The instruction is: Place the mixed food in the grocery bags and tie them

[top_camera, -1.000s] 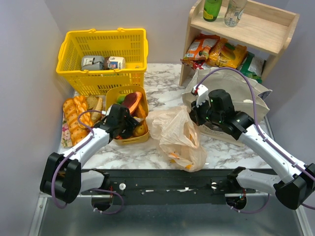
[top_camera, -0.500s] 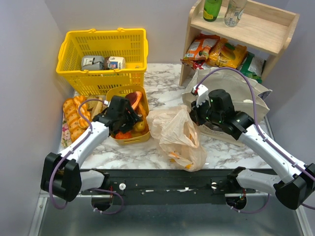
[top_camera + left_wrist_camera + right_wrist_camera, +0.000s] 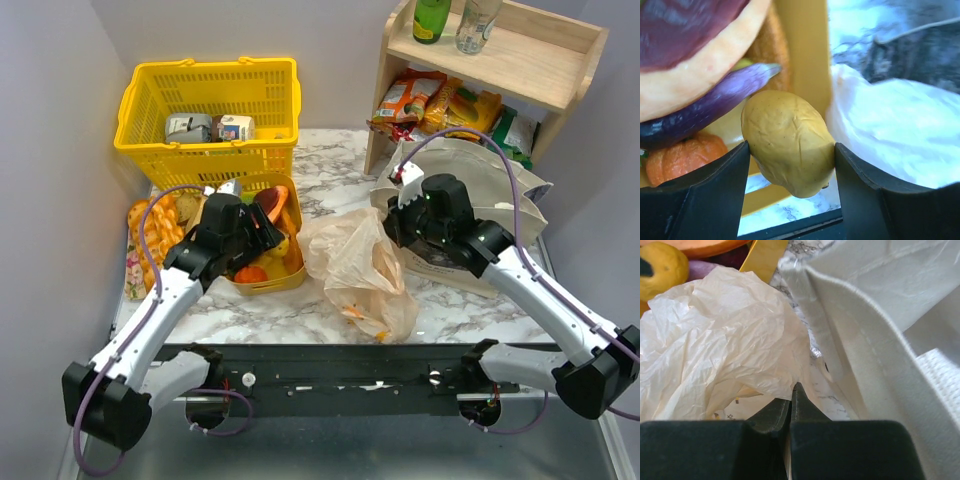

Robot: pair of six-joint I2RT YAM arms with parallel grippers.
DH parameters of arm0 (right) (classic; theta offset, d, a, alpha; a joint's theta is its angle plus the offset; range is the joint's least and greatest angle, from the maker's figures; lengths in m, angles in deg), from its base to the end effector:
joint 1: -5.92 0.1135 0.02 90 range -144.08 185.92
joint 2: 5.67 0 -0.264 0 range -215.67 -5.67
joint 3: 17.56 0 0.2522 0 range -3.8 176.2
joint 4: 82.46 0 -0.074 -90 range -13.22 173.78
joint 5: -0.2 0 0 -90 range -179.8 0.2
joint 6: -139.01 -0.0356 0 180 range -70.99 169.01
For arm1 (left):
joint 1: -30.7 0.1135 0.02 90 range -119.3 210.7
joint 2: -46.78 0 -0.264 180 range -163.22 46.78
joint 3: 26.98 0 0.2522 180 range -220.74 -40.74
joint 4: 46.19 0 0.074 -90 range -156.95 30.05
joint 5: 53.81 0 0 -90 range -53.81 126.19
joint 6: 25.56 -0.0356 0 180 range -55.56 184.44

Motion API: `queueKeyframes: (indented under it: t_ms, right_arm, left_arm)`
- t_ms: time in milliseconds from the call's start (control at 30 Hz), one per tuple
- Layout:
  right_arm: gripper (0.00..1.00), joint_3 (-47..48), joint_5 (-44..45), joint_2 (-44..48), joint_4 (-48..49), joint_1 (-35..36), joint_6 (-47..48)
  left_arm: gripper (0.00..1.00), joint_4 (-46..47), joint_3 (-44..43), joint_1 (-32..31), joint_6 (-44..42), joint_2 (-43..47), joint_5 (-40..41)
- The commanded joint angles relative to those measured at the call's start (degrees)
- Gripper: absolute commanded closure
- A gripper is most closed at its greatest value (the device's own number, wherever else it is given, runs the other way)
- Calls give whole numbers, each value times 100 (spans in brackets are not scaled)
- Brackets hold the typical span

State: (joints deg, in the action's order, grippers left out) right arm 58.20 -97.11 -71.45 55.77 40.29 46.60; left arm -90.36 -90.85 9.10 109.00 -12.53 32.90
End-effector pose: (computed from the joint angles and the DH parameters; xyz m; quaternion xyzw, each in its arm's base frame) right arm 0.2063 0.1466 0.3404 -0.2699 0.8297 0.2060 0.4431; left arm 0.2048 -0.0833 0.2907 -0.1680 0.8888 -0.2540 0.3424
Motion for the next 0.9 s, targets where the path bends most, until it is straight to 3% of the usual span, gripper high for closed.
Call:
queueKeyframes:
  t_ms: [0,267,567,700,867]
  right_arm:
    - [92,514,309,-286,85,-36,-215]
    - [93,1279,634,-1164,68,-36,-233]
    - [93,1754,880,-1806,-11,-44,-259]
    - [93,1842,968,-1895,-64,-44,-251]
    - [93,1869,1091,-1930,-91,-62,-242]
  left_arm:
    - [97,527,-121,-133,-1139,621,-216]
    - [98,1010,-105,-1283,-2126,982,-917]
    - [98,889,63,-1496,-2223,1615,-1946]
    - [99,528,-253,-1829,-2179,1248,-2579]
    - [99,422,-684,-2855,-2170,755,-2861]
